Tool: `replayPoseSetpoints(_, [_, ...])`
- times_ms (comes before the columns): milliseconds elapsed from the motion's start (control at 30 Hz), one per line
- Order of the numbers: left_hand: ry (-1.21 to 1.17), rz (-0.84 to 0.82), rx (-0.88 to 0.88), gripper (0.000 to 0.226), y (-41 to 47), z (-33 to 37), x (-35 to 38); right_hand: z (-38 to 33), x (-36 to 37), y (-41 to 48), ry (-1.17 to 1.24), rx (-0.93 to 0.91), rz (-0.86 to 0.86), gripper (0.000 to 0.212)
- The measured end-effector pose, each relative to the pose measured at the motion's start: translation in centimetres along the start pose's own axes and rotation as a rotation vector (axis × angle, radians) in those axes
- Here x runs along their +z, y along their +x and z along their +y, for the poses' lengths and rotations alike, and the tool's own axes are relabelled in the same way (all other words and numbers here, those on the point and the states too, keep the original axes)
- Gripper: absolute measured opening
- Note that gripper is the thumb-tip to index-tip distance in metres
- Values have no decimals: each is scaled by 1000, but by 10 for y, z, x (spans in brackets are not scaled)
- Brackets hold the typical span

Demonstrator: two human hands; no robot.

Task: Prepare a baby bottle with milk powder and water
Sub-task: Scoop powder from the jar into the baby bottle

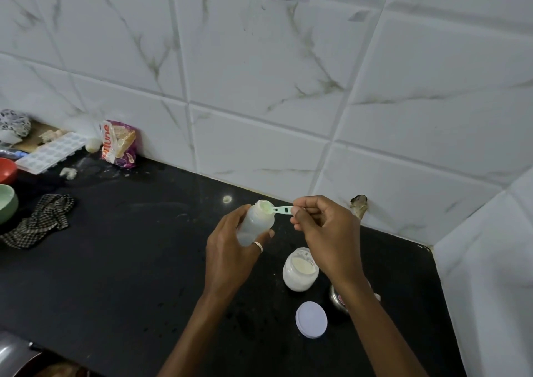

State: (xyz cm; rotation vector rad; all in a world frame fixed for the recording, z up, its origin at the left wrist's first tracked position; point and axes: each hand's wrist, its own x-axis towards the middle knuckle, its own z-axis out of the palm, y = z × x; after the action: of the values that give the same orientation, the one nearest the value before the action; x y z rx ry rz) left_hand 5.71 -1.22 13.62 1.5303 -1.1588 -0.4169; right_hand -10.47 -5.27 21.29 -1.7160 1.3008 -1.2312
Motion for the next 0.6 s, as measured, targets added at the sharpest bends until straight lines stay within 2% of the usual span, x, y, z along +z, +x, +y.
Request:
replayPoseSetpoints(167, [4, -7, 3, 61, 1, 0, 0, 9, 1, -4, -239, -407, 27, 11])
replayPoseSetpoints(467, [-11, -11, -2, 61, 1, -1, 1, 18, 2, -6, -322, -589, 64, 13])
replayPoseSetpoints(600, [-22, -6, -13, 60, 1, 0, 1, 24, 1, -6, -382, -678, 32, 26])
